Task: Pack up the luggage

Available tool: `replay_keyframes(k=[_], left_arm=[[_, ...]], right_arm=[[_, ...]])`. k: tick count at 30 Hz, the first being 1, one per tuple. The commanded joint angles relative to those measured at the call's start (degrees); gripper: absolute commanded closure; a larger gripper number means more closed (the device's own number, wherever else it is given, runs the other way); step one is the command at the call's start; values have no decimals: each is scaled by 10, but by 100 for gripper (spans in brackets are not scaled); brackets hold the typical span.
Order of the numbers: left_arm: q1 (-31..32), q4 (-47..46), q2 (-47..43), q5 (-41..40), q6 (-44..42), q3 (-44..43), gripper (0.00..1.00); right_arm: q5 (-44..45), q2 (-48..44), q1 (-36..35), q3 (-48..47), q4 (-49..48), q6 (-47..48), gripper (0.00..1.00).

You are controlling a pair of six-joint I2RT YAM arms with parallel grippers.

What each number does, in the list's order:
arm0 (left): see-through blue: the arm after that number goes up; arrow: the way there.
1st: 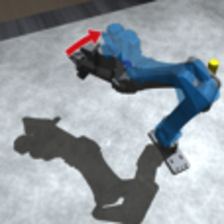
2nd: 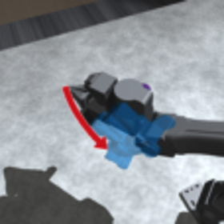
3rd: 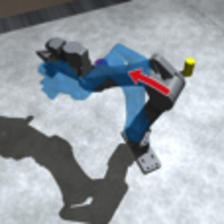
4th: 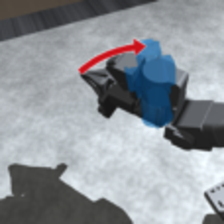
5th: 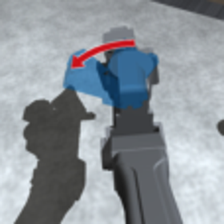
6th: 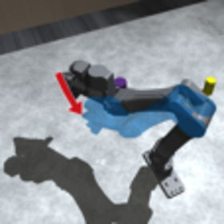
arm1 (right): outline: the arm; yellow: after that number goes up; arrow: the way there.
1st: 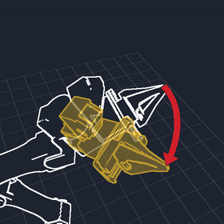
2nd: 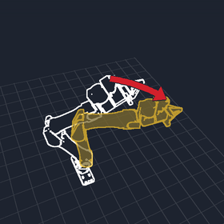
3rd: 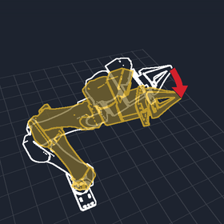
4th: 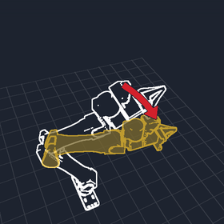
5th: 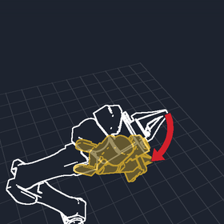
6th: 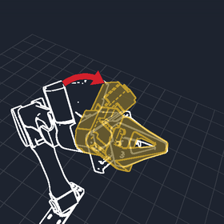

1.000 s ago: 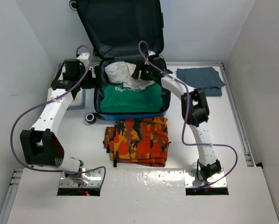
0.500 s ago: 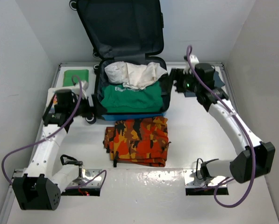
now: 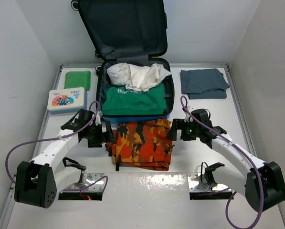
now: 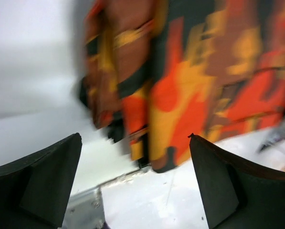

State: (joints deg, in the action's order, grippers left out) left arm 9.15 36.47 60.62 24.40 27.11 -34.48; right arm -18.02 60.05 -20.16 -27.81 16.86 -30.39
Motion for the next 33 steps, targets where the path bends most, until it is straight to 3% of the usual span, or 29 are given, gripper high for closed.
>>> replay_keyframes(k=[1, 6, 18, 26, 29, 32, 33], left_arm=[[31, 11, -3, -105, 73, 5, 1], [70, -11, 27, -157, 112, 5, 1], [95, -140, 127, -135, 125, 23, 1], [118, -156, 158, -135, 125, 23, 2], [118, -156, 164, -135, 125, 23, 11], [123, -162, 169, -130, 125, 23, 31], [123, -162, 169, -130, 125, 23, 43]], right_arm=[[18, 10, -9, 20, -58, -22, 0], [-3, 61, -14, 36, -120, -13, 0], [-7, 175, -47, 27, -205, -26, 0], [40, 235, -87, -12, -184, -42, 0], [50, 242, -123, -18, -179, -59, 0], [62, 239, -131, -16, -172, -75, 12], [62, 235, -135, -15, -170, -80, 16]])
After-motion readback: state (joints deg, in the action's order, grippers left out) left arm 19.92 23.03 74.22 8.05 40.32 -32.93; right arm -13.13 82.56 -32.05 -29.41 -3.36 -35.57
